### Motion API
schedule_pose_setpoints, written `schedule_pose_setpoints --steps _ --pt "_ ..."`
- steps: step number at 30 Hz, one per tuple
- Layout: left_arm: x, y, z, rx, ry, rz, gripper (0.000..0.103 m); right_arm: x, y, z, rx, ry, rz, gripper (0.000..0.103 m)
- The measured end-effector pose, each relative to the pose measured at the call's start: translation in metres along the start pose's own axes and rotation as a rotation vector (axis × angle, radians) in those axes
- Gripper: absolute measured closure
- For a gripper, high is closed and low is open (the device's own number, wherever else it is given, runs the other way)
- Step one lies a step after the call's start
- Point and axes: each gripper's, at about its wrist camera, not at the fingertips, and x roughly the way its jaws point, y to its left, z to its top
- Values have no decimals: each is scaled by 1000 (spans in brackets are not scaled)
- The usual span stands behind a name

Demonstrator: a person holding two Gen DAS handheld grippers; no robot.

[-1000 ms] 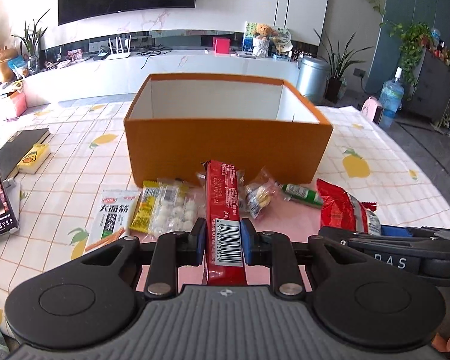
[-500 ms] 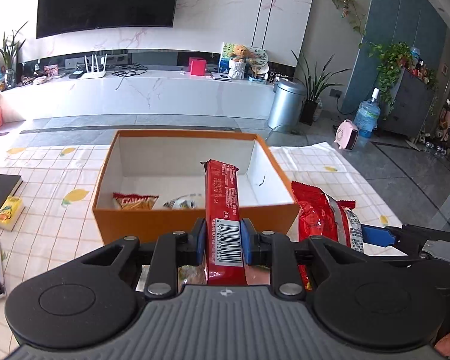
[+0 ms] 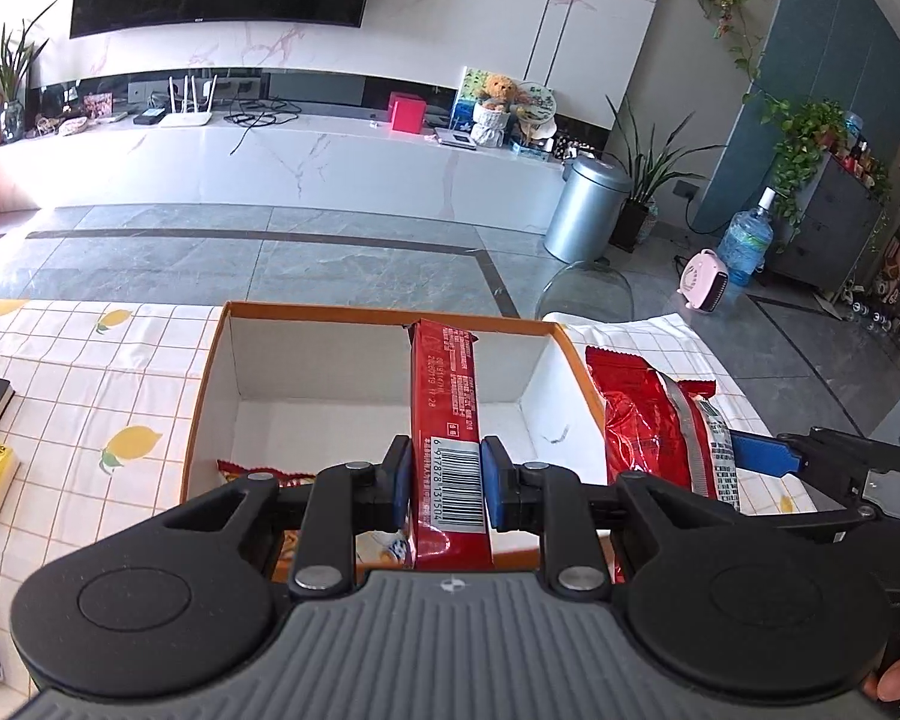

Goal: Organize snacks
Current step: 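Lift both packets into the orange box and open both tools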

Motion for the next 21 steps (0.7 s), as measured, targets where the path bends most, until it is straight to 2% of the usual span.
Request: schedule_pose_setpoints --steps 6,10,15,21 --pt "35 21 13 -45 54 -1 77 57 -1 30 -45 77 24 30" --pt "61 35 9 -61 118 18 77 100 1 38 -100 153 20 30" --pt "89 49 -3 -84 216 37 77 152 3 34 -193 297 -41 30" --pt "107 51 -13 -68 289 80 77 183 5 18 -278 415 -55 30"
